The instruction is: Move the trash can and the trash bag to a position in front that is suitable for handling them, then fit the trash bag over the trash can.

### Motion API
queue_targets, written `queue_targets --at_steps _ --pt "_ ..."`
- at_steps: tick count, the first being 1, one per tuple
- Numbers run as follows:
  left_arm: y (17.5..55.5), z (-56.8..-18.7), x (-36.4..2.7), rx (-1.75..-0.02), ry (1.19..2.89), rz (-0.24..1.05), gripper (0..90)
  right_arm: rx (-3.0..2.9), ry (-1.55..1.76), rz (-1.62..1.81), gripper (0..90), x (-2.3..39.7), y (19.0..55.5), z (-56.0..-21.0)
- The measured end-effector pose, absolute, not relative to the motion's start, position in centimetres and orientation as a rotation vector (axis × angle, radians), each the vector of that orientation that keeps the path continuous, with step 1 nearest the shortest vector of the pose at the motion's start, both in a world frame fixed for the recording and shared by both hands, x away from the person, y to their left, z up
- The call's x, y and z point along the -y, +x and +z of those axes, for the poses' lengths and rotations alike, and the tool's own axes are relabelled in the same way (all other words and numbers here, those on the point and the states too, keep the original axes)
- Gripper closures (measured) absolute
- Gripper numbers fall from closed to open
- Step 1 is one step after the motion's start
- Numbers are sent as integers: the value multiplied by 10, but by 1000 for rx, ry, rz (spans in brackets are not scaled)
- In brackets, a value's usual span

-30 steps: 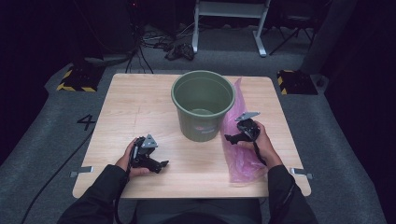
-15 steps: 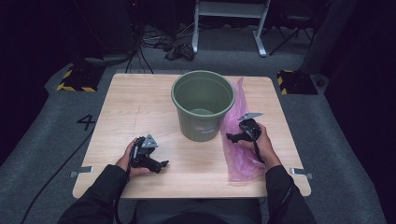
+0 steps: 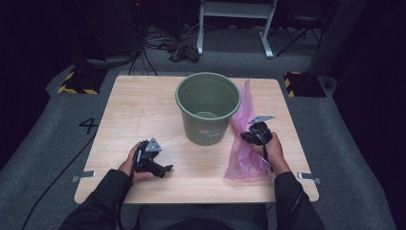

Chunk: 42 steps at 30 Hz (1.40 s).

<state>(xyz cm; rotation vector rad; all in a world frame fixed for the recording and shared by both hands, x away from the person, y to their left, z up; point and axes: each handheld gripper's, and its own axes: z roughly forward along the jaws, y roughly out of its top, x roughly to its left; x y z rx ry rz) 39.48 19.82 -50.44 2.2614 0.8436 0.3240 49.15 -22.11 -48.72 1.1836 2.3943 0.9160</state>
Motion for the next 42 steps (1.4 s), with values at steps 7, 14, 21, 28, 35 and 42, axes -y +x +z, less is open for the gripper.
queue_targets --at_steps 7,14,21,28,35,42 --pt "396 -504 -198 -842 2264 320 3 -2339 1168 942 897 229 482 -491" --pt "397 -504 -198 -852 2258 323 3 -2269 1172 995 900 251 470 -485" --pt "396 -504 -199 -853 2256 335 4 -2194 1123 1072 900 266 454 -466" --pt "397 -504 -200 -845 2262 331 4 -2138 1112 1143 900 275 446 -452" --pt "397 -504 -200 -845 2262 331 4 -2092 1079 1187 900 279 438 -440" --pt "397 -504 -200 -843 2262 324 4 -2058 1050 1223 900 282 432 -429"
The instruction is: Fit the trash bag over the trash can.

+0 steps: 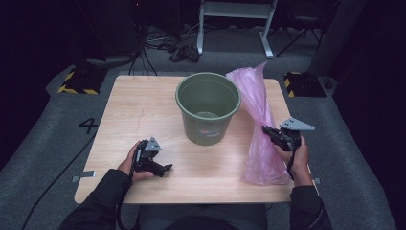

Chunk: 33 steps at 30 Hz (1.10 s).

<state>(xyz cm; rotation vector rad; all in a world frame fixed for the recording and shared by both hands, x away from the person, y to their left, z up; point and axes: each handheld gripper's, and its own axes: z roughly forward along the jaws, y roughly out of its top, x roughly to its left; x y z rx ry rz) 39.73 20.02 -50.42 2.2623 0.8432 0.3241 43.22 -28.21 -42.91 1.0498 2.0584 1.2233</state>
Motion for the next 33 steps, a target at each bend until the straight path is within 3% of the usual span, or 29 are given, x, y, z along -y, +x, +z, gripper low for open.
queue_targets --at_steps 33 --pt "400 -502 -203 -856 2290 317 5 -2068 640 1258 896 264 385 -360"
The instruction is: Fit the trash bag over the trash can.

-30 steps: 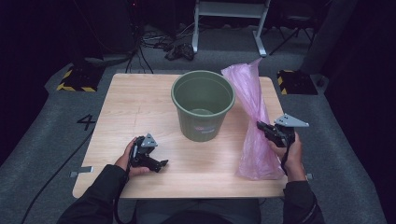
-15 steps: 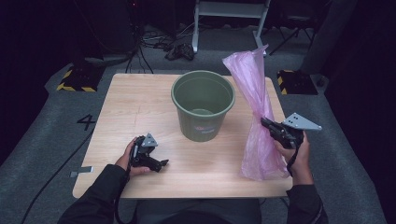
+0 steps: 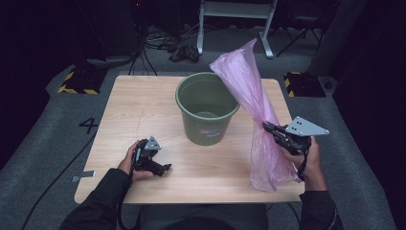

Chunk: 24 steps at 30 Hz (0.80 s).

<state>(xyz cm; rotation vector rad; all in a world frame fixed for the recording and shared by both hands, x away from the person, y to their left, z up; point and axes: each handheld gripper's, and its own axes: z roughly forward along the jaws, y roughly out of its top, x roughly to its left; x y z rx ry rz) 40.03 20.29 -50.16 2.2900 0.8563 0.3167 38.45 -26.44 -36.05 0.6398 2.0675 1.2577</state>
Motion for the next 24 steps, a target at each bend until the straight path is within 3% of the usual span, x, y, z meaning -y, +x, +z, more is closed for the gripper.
queue_targets --at_steps 3,5,6,8,10,12,13,24 --pt "401 -500 -205 -866 2276 327 54 -2089 606 1231 896 260 382 -357" --pt "401 -496 -208 -869 2257 344 213 -2097 585 1207 895 258 380 -356" --pt "402 -494 -209 -868 2255 343 219 -2102 582 1204 894 257 380 -355" --pt "402 -490 -211 -858 2229 358 127 -2111 567 1196 893 255 380 -354" --pt "401 -482 -214 -838 2192 383 203 -2123 557 1180 890 253 379 -352" --pt "400 -475 -215 -829 2153 410 140 -2133 533 1172 889 251 379 -351" --pt "399 -470 -216 -820 2144 417 177 -2141 525 1167 888 250 379 -350" --pt "394 -408 -218 -726 1959 499 162 -2216 462 1073 884 237 379 -342"
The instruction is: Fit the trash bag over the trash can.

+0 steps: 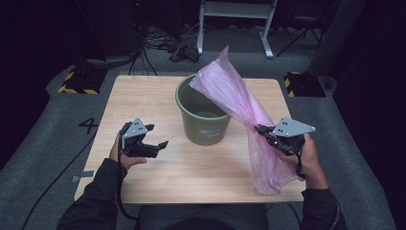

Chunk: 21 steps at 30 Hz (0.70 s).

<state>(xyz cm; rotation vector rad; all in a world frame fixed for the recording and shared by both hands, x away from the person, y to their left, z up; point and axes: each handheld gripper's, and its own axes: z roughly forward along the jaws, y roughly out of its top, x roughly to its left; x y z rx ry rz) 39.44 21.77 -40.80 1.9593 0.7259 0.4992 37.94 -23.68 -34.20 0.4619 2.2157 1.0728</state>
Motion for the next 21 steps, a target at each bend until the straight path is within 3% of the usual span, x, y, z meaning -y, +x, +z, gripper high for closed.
queue_targets --at_steps 16,21 --pt "401 -322 -158 -539 1913 614 172 -2320 348 975 886 222 376 -328" --pt "409 -302 -136 -504 1901 631 221 -2356 301 948 885 218 373 -319"
